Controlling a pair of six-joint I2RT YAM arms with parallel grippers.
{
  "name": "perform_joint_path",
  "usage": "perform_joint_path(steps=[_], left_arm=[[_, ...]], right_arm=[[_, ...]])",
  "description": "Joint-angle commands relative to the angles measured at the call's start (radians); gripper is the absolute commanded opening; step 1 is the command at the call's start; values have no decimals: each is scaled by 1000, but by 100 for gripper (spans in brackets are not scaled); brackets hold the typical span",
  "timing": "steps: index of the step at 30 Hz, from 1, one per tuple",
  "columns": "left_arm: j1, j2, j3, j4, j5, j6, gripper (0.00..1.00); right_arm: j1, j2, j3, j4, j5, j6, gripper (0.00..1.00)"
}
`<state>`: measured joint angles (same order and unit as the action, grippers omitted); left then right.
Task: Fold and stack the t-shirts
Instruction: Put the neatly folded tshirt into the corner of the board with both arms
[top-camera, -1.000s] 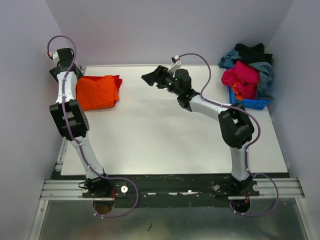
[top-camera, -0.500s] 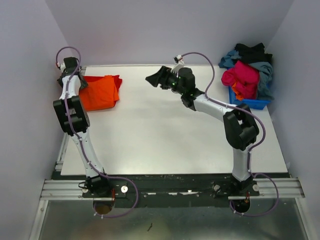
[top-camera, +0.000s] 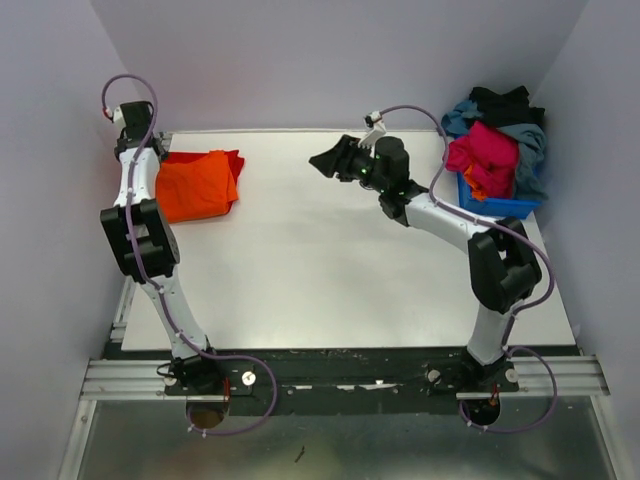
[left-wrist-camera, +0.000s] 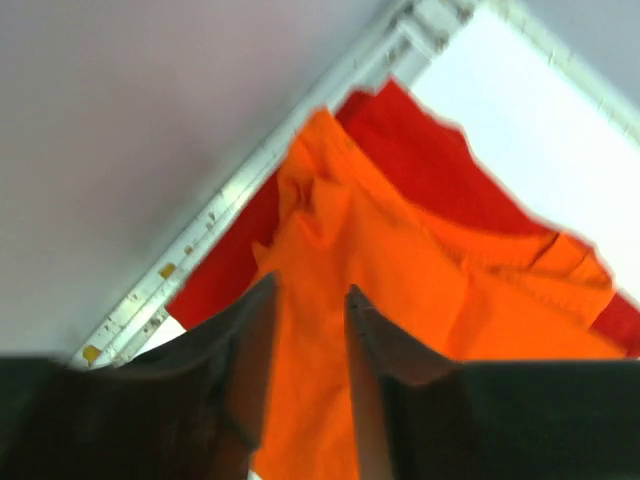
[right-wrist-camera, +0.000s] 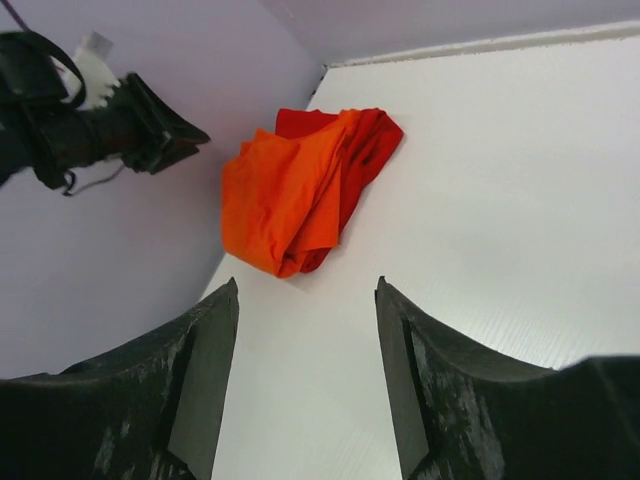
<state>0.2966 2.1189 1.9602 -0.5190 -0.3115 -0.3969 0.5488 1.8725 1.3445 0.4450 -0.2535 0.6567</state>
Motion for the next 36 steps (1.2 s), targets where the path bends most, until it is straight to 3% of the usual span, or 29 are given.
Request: perform_joint_path(steps=[1,4,6,13,15,16,19,24,30,36], left_arm=[[-37,-45,-148,51,163,-74,31],[-47,-70,-248,120,183,-105,10],[-47,-27,-221,91,166,-105,3],[-45,154,-34,5,91,-57,1],[-45,174,9,-30,78,-45,9],[-45,174,20,-54,68,-39,21],[-44,118,-1,-78,-6,-17,39],[-24,21,-40,-85,-37,1,56],[-22,-43,-50,-96,-6,-2,71],[-57,-244,-282,19,115,-54,73]], right_arm=[[-18,-73,-41,-46,-21,-14,61],[-33,-114,-90,-45,-18,-6,59],[-41,-139,-120,-40,-13,-9,59],[-56,-179,-163,-32,-32,-8,59],[-59,-182,-166,-32,-35,-9,60],[-61,-182,-169,-35,-38,-9,61],[-69,-184,-168,-51,-39,-9,63],[-92,-219,-202,-81,-32,17,64],[-119,-335,-278,-147,-3,11,66],[-135,-484,-373,-276,40,-15,66]])
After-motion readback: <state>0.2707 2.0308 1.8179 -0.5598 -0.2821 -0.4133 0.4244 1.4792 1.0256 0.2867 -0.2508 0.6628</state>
